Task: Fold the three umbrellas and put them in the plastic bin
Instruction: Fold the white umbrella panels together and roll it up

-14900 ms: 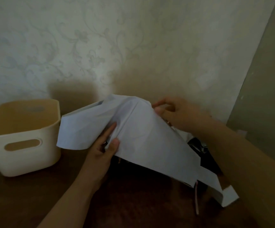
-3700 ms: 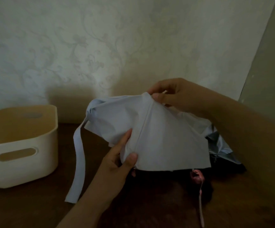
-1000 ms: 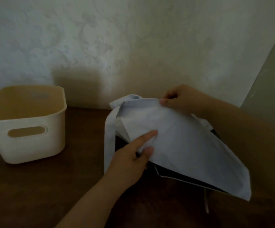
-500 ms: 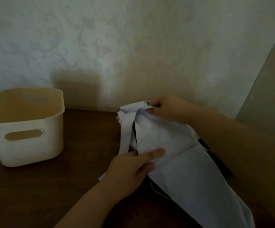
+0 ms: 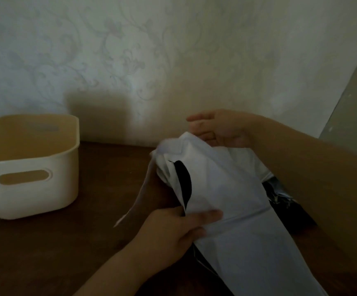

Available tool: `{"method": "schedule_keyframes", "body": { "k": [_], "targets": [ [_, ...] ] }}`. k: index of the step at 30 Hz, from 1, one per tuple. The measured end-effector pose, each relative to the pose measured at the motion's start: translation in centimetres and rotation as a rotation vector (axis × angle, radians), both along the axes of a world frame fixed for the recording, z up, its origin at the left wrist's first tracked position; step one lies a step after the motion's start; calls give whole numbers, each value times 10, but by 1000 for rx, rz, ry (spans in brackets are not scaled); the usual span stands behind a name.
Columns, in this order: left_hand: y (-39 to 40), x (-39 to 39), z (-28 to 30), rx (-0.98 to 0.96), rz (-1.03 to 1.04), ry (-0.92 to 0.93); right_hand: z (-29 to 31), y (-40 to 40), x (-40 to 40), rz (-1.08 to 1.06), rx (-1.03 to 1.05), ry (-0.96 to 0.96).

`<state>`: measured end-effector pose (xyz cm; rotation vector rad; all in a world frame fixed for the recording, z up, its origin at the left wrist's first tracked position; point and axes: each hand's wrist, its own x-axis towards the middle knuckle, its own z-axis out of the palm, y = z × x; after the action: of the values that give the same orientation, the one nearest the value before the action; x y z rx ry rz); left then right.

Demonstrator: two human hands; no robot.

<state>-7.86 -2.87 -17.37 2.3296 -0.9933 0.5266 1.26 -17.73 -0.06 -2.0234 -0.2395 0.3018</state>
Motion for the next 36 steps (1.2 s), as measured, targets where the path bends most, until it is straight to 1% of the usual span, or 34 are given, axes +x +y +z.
{"method": "schedule_keyframes", "body": {
  "k": [2, 3, 4, 6, 8, 9, 10, 11, 14, 15, 16, 18, 19, 20, 21, 22, 23, 24, 25, 26, 28, 29, 30, 31, 33, 34, 35, 36],
  "targets": [
    [0, 1, -1, 9, 8, -15, -5, 1, 1, 17, -101, -10],
    [0, 1, -2, 11, 7, -25, -8, 2, 3, -5, -114, -43],
    [0, 2, -2, 10, 5, -30, -10, 2, 6, -43, -104, -96],
    [1, 2, -2, -7, 10, -34, -10, 3, 12, -151, -18, -221],
    [1, 1, -1, -45, 13, 12, -8, 0, 18, -247, 78, -331],
    [0, 1, 0, -73, 5, 37, -9, -2, 21, -277, 58, -380],
    [0, -1, 2, -105, -8, 76, -10, -4, 23, -288, -18, -406],
    [-1, -3, 4, -136, -27, 122, -12, -7, 24, -268, -123, -393],
    [-2, -3, 4, -174, -50, 240, -17, -15, 18, -87, -385, -160],
    [-2, -1, 3, -175, -37, 263, -16, -18, 15, -50, -449, -154],
    [-1, 1, 2, -184, -19, 284, -11, -20, 10, -33, -520, -218],
    [1, 3, 1, -207, 15, 313, -3, -22, -8, -9, -626, -437],
    [1, 3, 2, -220, 21, 325, -1, -22, -19, 53, -653, -514],
    [0, 3, 2, -235, 23, 343, -1, -21, -31, 150, -702, -549],
    [1, 3, 2, -254, 26, 363, -6, -19, -39, 252, -788, -541],
    [1, 3, 2, -275, 31, 381, -13, -18, -46, 325, -905, -491],
    [1, 2, 2, -299, 38, 396, -23, -21, -47, 351, -1032, -414],
    [1, 2, 2, -325, 47, 415, -32, -26, -43, 332, -1122, -359],
    [1, 2, 2, -346, 59, 433, -39, -32, -39, 266, -1163, -348],
    [1, 2, 2, -359, 73, 448, -41, -38, -38, 172, -1140, -384],
    [1, 3, 2, -402, 101, 476, -39, -50, -39, -63, -969, -546],
    [2, 4, 2, -433, 120, 492, -39, -55, -43, -136, -877, -633],
    [2, 5, 2, -472, 138, 508, -41, -56, -53, -163, -814, -725],
    [2, 5, 3, -521, 149, 522, -44, -54, -66, -138, -806, -843],
    [2, 3, 9, -647, 151, 532, -59, -53, -81, 19, -935, -1054],
    [3, 2, 12, -715, 147, 525, -69, -55, -82, 91, -1005, -1084],
    [3, 0, 15, -778, 141, 517, -75, -56, -81, 96, -1022, -1024],
    [3, -2, 18, -831, 135, 509, -77, -57, -79, 16, -978, -940]
  ]
}}
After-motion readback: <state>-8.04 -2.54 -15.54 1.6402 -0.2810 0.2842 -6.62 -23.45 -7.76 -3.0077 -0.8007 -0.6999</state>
